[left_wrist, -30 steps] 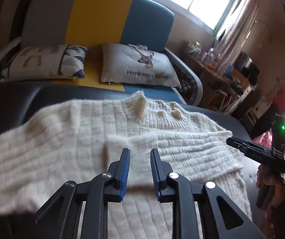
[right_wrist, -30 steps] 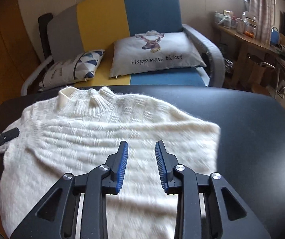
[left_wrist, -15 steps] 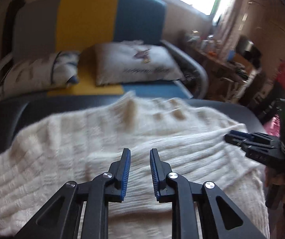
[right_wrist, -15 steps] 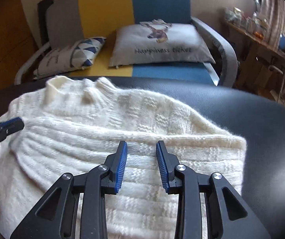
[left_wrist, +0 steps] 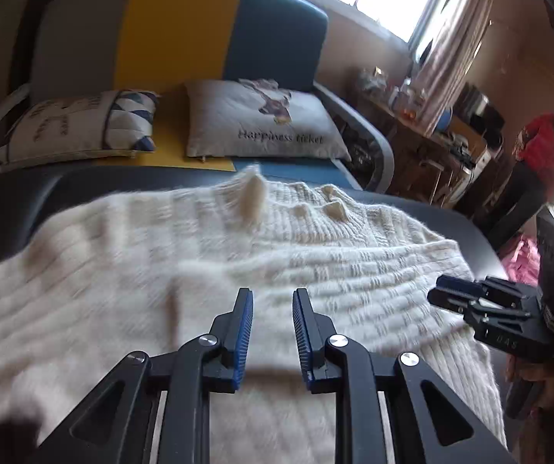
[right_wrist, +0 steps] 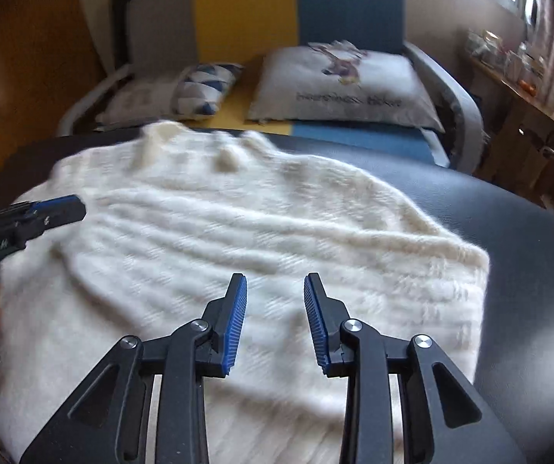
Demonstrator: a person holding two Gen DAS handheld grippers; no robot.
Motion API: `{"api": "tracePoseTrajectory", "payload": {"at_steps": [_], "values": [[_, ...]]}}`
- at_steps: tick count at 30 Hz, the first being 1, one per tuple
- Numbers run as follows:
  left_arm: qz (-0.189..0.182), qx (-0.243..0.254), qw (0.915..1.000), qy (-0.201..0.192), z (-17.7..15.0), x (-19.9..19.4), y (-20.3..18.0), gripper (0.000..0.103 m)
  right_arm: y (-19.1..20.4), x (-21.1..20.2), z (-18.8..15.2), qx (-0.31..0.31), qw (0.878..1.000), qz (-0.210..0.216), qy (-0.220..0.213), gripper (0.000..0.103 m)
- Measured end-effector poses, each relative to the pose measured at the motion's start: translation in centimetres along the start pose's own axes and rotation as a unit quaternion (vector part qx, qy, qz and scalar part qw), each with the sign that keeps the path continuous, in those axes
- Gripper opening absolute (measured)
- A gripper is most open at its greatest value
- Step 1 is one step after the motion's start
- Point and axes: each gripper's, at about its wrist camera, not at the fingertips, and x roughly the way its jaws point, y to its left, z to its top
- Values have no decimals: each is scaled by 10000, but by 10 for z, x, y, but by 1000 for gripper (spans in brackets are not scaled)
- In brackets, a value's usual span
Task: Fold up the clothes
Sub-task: 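Hover both open tools over the sweater, checking the folded sleeve, then roll the left tool and lower it onto the other sleeve cuff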
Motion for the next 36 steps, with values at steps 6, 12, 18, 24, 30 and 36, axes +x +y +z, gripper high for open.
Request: {"api": "tracePoseTrajectory", "payload": {"at_steps": [6, 12, 18, 24, 30, 36], "values": [[657, 197, 9972, 309, -29, 0, 12, 21, 23, 0, -22, 167, 9998, -102, -9, 34], [482, -191, 9982, 310, -41, -15, 28, 20, 25, -1, -33, 454, 9984, -328, 67, 35], [281, -337, 9988, 194, -71, -52, 27, 21, 25, -44, -63, 685, 9964, -464, -188, 40], [532, -266, 9974, 405, -93, -57, 18, 21, 22, -52, -107, 1024, 9938, -417, 134, 45], [445, -131, 9987, 227, -128, -98, 6, 21, 33, -85, -142, 972, 9949, -236, 162, 45], [194, -558, 9980, 226, -145, -111, 24, 21, 31, -93, -161, 1176, 9917, -458, 237, 46]]}}
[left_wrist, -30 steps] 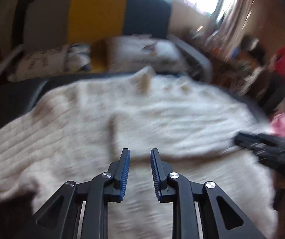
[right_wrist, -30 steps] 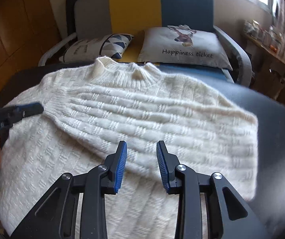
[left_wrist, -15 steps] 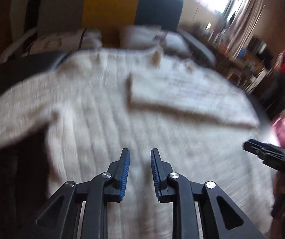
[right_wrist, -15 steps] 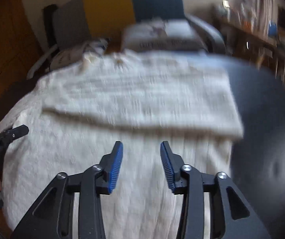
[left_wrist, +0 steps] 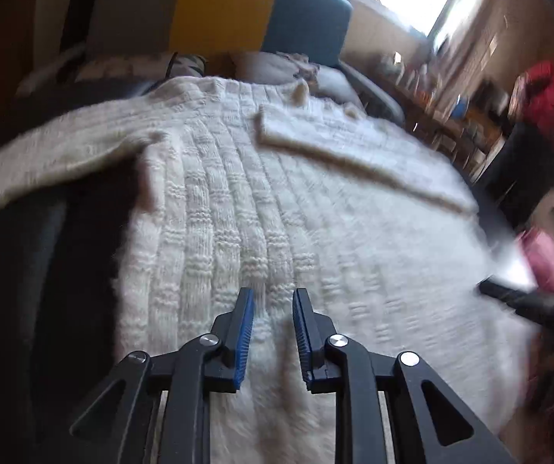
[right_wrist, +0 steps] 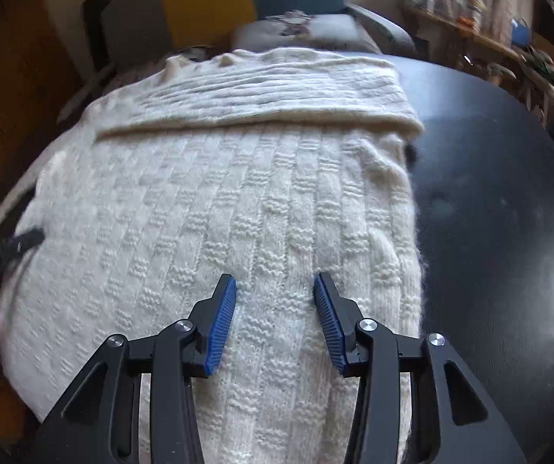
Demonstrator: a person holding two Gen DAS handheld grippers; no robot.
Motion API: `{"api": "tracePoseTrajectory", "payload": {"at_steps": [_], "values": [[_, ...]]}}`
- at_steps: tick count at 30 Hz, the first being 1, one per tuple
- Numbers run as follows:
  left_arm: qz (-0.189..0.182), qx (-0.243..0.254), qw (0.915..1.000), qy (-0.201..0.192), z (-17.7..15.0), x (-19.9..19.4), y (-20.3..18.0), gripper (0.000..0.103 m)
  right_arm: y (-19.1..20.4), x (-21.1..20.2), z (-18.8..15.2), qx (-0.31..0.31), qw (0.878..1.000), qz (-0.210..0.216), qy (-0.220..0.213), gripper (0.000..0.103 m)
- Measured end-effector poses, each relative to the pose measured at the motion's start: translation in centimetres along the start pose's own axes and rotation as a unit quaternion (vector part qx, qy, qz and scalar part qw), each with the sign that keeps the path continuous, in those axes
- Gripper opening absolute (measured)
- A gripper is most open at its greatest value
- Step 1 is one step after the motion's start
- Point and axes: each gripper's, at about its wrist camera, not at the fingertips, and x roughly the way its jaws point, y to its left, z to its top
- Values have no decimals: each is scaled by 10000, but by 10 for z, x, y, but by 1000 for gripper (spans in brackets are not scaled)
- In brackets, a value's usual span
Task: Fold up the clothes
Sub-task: 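Roll the left tool and lower it onto the other sleeve cuff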
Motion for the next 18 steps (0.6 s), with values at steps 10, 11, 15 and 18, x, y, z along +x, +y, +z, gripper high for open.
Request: {"api": "tracePoseTrajectory", "payload": {"at_steps": [10, 11, 15, 18], "values": [[-729, -3123, 9422, -965, -3, -98, 187, 28, 61, -15, -14, -280, 9983, 453, -251, 49], [-619, -3292, 9361, -1068, -6, -106, 205, 28, 67, -12, -16, -291, 9982, 490, -209, 49], [-260, -4042, 9040, -1371, -17, -131, 274, 28, 88, -4, -22, -484, 9970, 591, -82, 49], [-116, -4607, 8725, -1624, -25, -143, 319, 28, 103, 0, -22, -670, 9960, 590, -32, 49]]}}
